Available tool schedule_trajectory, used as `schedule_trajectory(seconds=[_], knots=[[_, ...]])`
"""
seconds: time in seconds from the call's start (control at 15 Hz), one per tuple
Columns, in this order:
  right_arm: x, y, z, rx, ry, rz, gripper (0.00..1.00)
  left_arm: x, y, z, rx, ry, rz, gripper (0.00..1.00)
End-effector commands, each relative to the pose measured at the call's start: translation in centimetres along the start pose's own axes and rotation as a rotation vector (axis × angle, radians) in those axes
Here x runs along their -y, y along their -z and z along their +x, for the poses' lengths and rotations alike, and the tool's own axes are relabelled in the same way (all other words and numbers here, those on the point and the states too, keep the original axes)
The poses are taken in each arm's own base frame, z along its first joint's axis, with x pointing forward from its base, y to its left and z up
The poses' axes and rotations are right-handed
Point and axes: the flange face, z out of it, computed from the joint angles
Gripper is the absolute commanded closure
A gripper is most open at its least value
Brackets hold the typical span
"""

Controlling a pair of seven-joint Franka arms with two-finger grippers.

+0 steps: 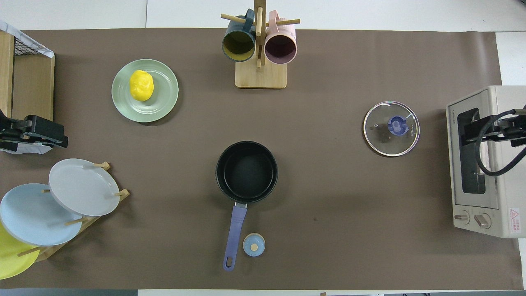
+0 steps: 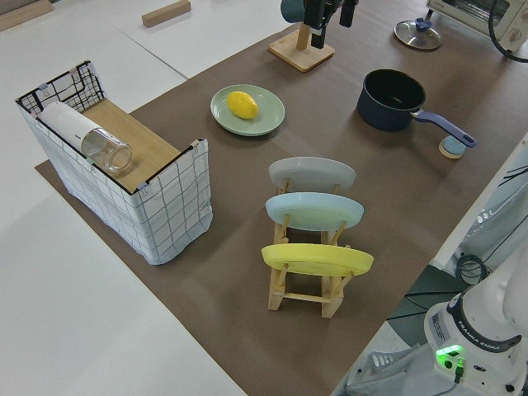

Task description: Transfer potato from pot to plate

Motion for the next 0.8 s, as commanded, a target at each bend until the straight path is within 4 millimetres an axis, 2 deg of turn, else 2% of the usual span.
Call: schedule_trajectory(seconds=[0.0, 0.6, 0.73], knots=[[-0.09, -0.07, -0.36, -0.006, -0.017, 0.022, 0.0, 0.24, 0.22, 0.49, -0.003, -0.019, -0.011, 0.0], [-0.09, -0.07, -0.36, -0.006, -0.017, 0.022, 0.0, 0.03, 0.59, 1.01, -0.054, -0.022, -0.022, 0.0], [-0.09, -0.07, -0.36, -0.006, -0.017, 0.022, 0.0, 0.13, 0.15, 0.95, -0.046, -0.022, -0.021, 0.0]])
